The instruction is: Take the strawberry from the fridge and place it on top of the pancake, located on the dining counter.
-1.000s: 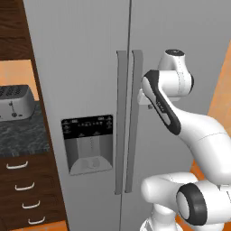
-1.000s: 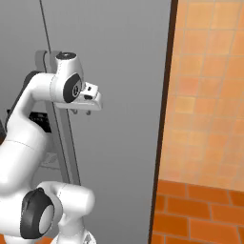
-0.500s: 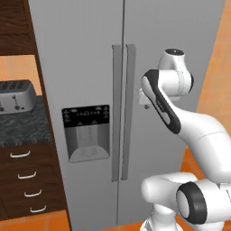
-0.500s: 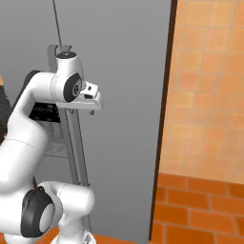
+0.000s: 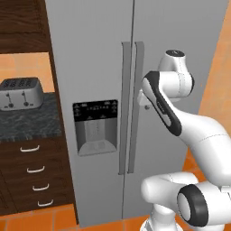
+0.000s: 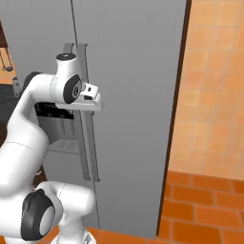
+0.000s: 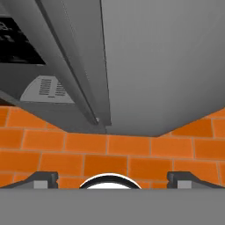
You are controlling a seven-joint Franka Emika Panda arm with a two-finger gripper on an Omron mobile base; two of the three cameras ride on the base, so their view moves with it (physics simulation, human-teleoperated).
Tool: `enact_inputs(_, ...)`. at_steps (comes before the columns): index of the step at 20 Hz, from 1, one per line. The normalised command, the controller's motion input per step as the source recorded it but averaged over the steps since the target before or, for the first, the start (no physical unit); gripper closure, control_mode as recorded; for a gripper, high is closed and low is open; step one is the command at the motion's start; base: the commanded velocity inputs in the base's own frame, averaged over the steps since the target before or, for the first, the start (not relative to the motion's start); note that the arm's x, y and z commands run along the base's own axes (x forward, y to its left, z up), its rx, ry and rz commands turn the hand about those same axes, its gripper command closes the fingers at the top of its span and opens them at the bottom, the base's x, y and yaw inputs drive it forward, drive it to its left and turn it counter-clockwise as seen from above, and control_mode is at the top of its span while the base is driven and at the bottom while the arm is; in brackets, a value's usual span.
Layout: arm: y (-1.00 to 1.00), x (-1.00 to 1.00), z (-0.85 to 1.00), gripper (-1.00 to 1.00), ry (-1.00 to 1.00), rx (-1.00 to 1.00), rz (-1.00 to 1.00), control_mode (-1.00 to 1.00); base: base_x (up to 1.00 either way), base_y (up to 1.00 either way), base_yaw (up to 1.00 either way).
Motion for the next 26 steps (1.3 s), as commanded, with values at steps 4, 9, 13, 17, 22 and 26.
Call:
enact_inputs(4,0.0,0.0,0.0,-1.0,0.0,0.0,0.0,1.0,0.0,0.45,-0.03)
enact_inputs(9,0.0,0.0,0.0,-1.0,0.0,0.0,0.0,1.0,0.0,0.48,-0.05)
enact_inputs(13,0.0,0.0,0.0,-1.0,0.0,0.0,0.0,1.0,-0.26,0.06,-0.14)
enact_inputs(17,0.0,0.0,0.0,-1.0,0.0,0.0,0.0,1.0,-0.45,0.0,-0.14)
enact_inputs(22,0.0,0.0,0.0,-1.0,0.0,0.0,0.0,1.0,-0.47,0.0,-0.07)
enact_inputs(26,0.0,0.0,0.0,-1.0,0.0,0.0,0.0,1.0,-0.06,0.0,-0.01)
